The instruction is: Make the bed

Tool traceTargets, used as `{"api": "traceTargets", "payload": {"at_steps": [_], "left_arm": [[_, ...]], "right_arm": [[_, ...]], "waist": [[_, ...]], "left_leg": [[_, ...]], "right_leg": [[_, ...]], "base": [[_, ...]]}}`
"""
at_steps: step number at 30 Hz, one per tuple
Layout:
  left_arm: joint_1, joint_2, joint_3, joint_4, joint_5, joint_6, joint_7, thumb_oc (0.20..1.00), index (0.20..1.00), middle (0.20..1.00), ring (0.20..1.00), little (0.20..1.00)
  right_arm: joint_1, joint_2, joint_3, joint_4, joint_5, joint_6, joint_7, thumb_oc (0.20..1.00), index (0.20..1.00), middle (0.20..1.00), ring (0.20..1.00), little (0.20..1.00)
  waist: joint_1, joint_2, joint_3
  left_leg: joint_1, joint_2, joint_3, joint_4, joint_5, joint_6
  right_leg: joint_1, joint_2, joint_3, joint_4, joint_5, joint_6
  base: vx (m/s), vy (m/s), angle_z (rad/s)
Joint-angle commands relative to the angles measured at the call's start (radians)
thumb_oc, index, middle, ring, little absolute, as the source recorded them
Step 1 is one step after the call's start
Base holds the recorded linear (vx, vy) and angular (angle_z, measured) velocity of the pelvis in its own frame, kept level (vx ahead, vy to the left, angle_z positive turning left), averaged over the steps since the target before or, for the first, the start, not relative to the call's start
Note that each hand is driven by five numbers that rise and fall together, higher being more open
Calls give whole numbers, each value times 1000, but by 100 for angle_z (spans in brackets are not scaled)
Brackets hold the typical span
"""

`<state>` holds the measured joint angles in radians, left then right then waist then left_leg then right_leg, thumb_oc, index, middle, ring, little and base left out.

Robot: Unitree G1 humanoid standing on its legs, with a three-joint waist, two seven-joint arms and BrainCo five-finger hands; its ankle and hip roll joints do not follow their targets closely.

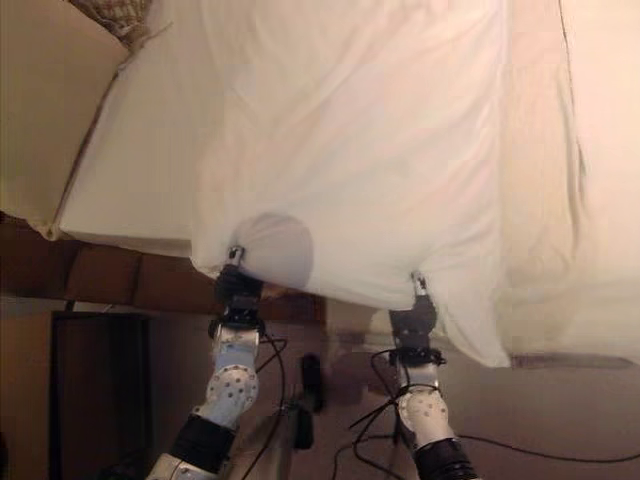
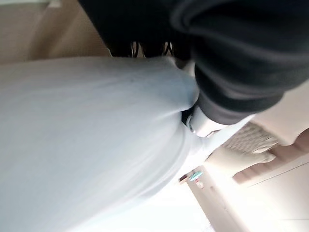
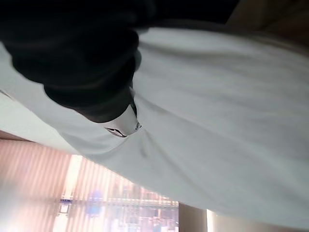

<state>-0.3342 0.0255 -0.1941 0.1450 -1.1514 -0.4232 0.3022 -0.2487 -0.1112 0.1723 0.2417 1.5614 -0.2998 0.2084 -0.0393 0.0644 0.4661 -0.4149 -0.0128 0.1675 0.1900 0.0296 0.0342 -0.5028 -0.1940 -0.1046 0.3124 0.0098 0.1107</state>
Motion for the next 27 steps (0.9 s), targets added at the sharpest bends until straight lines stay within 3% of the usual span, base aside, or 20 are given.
{"api": "traceTargets", "payload": {"at_steps": [1, 2, 3, 4, 6, 10, 15, 16, 18, 19, 21, 22, 23, 24, 25, 26, 27], "left_arm": [[35, 67, 113, -102, 73, -70, 1, 200, 200, 200, 200, 200], [36, 63, 106, -103, 82, -66, 7, 200, 200, 200, 200, 200], [37, 62, 106, -104, 83, -66, 8, 200, 200, 200, 200, 200], [31, 53, 93, -94, 82, -66, 16, 200, 200, 200, 200, 200], [18, 43, 77, -83, 90, -60, 28, 200, 200, 200, 200, 200], [10, 19, 67, -75, 82, -61, 29, 200, 200, 200, 200, 200], [11, -4, 60, -61, 66, -63, 19, 200, 200, 200, 200, 200], [0, -11, 51, -51, 63, -60, 14, 200, 200, 200, 200, 200], [-1, -7, 50, -51, 68, -56, 12, 200, 200, 200, 200, 200], [3, -2, 61, -64, 77, -58, 14, 200, 200, 200, 200, 200], [8, 11, 79, -82, 91, -66, 23, 200, 200, 200, 200, 200], [8, 12, 80, -83, 92, -66, 24, 200, 200, 200, 200, 200], [10, 19, 85, -93, 100, -72, 30, 200, 200, 200, 200, 200], [11, 31, 99, -105, 115, -86, 43, 200, 200, 200, 200, 200], [11, 31, 99, -106, 116, -86, 44, 200, 200, 200, 200, 200], [15, 40, 114, -103, 118, -91, 48, 200, 200, 200, 200, 200], [17, 41, 119, -99, 114, -91, 45, 200, 200, 200, 200, 200]], "right_arm": [[26, -21, -50, -51, -26, -54, 33, 200, 200, 200, 200, 200], [29, -26, -50, -53, -30, -57, 33, 200, 200, 200, 200, 200], [29, -27, -50, -53, -30, -57, 33, 200, 200, 200, 200, 200], [29, -41, -45, -52, -35, -59, 33, 200, 200, 200, 200, 200], [33, -60, -50, -53, -40, -57, 34, 200, 200, 200, 200, 200], [41, -85, -72, -44, -39, -54, 29, 200, 200, 200, 200, 200], [53, -118, -95, -20, -44, -53, 19, 200, 200, 200, 200, 200], [62, -127, -102, -18, -42, -51, 19, 200, 200, 200, 200, 200], [63, -132, -100, -11, -47, -48, 15, 200, 200, 200, 200, 200], [57, -132, -97, -4, -49, -48, 11, 200, 200, 200, 200, 200], [42, -129, -101, 4, -50, -54, 11, 200, 200, 200, 200, 200], [41, -128, -101, 4, -50, -54, 11, 200, 200, 200, 200, 200], [35, -126, -99, 10, -49, -53, 12, 200, 200, 200, 200, 200], [26, -126, -94, 17, -45, -57, 11, 200, 200, 200, 200, 200], [25, -126, -94, 18, -44, -57, 11, 200, 200, 200, 200, 200], [16, -122, -90, 29, -32, -61, 7, 200, 200, 200, 200, 200], [15, -121, -90, 35, -30, -61, 7, 200, 200, 200, 200, 200]], "waist": [[-20, -64, -70], [-27, -68, -69], [-24, -68, -69], [-33, -69, -67], [-43, -60, -67], [-54, -33, -81], [-73, -10, -70], [-77, -14, -64], [-77, -12, -67], [-75, -23, -70], [-64, -43, -76], [-65, -44, -79], [-55, -49, -85], [-42, -48, -81], [-43, -48, -81], [-32, -44, -83], [-29, -40, -86]], "left_leg": [[36, -60, -31, -26, -55, -48], [44, -71, -25, -33, -55, -41], [46, -70, -22, -34, -56, -41], [48, -84, -20, -36, -58, -31], [46, -97, -24, -41, -56, -22], [24, -96, -16, -36, -52, -29], [-12, -68, 15, 80, -56, -75], [-49, -63, 26, 145, -26, -111], [-54, -78, 2, 148, -35, -111], [-44, -53, -39, 134, -51, -94], [-40, 31, -121, 61, -9, -93], [-42, 30, -121, 56, -3, -93], [-31, 69, -174, -11, 38, -98], [-22, 136, -240, -107, 117, -120], [-17, 137, -241, -119, 123, -122], [1, 199, -245, -226, 177, -149], [16, 220, -214, -276, 188, -160]], "right_leg": [[29, 145, 0, -94, 9, 4], [18, 177, 19, -86, 8, -1], [18, 178, 23, -85, 7, -1], [3, 220, 53, -88, 13, -11], [-17, 244, 84, -84, 22, -16], [11, 221, 90, -127, 28, -15], [51, 207, 77, -140, 10, -35], [66, 192, 63, -146, 5, -46], [68, 191, 60, -148, 2, -48], [58, 190, 76, -130, -4, -52], [49, 175, 101, -110, -14, -53], [46, 174, 101, -112, -11, -53], [37, 173, 112, -102, -21, -54], [6, 184, 128, -57, -41, -59], [4, 184, 127, -52, -44, -60], [-15, 179, 138, -16, -63, -53], [-21, 171, 136, -3, -72, -44]], "base": [[44, 254, -41], [37, 97, -22], [52, 73, -25], [30, 29, -20], [36, -1, -30], [7, -54, 1], [-8, -153, 8], [-19, -86, 55], [-5, -69, 76], [7, -24, 36], [19, 27, -7], [42, 51, -5], [38, 122, -27], [46, 115, -32], [39, 255, -39], [42, 265, -18], [51, 397, -14]]}}
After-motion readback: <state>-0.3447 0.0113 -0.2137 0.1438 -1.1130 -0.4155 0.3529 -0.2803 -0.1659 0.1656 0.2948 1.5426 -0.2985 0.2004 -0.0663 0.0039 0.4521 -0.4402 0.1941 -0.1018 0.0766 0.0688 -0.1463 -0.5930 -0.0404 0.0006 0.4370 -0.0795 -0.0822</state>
